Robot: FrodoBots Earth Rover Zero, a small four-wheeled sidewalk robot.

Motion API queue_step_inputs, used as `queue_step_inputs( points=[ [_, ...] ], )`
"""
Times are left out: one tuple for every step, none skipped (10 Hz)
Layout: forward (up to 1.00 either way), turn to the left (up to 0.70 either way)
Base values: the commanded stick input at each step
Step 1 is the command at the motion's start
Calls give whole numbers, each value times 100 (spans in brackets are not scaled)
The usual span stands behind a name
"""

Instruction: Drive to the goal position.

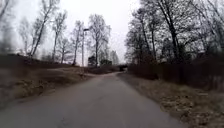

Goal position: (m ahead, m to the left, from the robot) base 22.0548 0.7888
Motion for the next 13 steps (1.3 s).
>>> queue_step_inputs(
  points=[
    [100, 0],
    [100, 0],
    [100, 0],
    [100, 0],
    [100, 1],
    [100, 2],
    [100, 3],
    [100, 3],
    [100, 5],
    [100, 21],
    [100, 39],
    [100, 40],
    [100, 40]
  ],
)
